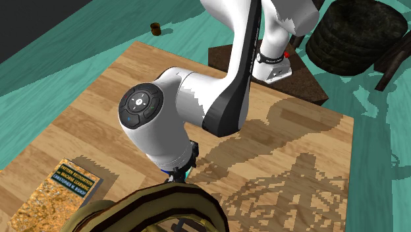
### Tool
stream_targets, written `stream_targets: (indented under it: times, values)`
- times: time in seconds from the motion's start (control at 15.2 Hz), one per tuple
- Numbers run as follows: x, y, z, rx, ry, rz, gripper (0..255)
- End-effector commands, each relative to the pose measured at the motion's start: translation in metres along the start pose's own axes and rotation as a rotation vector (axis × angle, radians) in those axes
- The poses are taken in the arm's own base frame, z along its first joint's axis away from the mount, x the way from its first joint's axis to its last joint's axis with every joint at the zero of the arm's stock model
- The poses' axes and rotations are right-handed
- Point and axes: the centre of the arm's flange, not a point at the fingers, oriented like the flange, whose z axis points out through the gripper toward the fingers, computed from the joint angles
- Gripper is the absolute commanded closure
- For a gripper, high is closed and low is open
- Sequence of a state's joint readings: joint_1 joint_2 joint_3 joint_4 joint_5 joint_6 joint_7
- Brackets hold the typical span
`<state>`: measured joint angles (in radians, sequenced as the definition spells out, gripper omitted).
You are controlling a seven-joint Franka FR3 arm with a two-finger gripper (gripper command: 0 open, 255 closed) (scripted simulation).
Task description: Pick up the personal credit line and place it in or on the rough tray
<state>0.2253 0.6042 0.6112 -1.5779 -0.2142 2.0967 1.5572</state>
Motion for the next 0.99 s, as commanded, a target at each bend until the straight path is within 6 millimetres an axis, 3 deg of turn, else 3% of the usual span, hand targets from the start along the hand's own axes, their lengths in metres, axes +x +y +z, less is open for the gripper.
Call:
stream_targets:
  times: [0.0,0.26,0.92]
  values:
    - [0.0,0.001,0.002,-0.003,-0.001,0.001,255]
    - [0.0,0.0,0.002,-0.003,-0.001,0.0,255]
    - [-0.007,-0.001,-0.05,-0.003,-0.001,0.0,255]
